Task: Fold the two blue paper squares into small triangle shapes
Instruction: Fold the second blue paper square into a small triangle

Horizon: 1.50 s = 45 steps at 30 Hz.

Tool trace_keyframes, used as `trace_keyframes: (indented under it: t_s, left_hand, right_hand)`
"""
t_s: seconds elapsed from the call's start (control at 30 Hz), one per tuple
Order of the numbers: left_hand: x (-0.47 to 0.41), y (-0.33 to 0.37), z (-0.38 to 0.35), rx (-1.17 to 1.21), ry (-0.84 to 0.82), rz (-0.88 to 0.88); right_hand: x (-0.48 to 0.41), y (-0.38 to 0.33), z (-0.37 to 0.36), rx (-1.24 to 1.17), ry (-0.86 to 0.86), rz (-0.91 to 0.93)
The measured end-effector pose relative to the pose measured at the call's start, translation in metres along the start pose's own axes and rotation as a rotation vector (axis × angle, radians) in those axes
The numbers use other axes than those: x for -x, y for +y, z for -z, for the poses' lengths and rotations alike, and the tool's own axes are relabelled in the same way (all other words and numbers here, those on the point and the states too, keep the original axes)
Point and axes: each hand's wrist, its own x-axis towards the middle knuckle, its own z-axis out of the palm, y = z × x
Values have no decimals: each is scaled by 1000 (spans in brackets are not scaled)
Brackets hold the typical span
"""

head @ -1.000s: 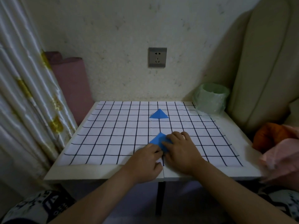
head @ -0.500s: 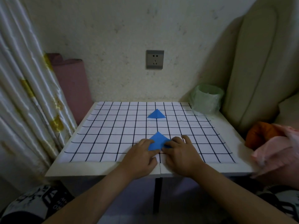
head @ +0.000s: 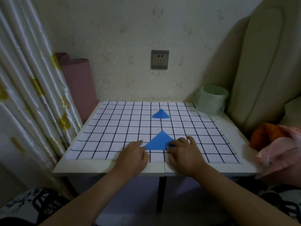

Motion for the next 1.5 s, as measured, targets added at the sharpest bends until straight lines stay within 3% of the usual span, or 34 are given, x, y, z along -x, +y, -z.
trace_keyframes:
  t_s: [0.23, 0.4, 0.53, 0.63, 0.73, 0.87, 1.0, 1.5]
  left_hand:
    - [9, -15, 18, -70, -1, -40]
    - [8, -6, 18, -90, 30, 26]
    - [-1, 7, 15, -163, 151, -149]
    - [-9, 24, 6, -38, -1, -301]
    - [-13, 37, -9, 93, -119, -342]
    - [-17, 39, -17, 65, -68, -320]
    - [-21, 41, -19, -48, -60, -315]
    - [-40, 69, -15, -415, -335, -323]
  right_hand:
    - [-1, -2, 0, 1, 1, -22]
    - [1, -4, -1, -17, 13, -24]
    - [2, -4, -3, -40, 6, -22]
    - [2, -6, -5, -58, 29, -26]
    - [2, -7, -7, -86, 53, -30]
    - [6, -2, -8, -78, 29, -9]
    - [10, 8, -4, -43, 5, -60]
    - [33, 38, 11, 33, -17, -279]
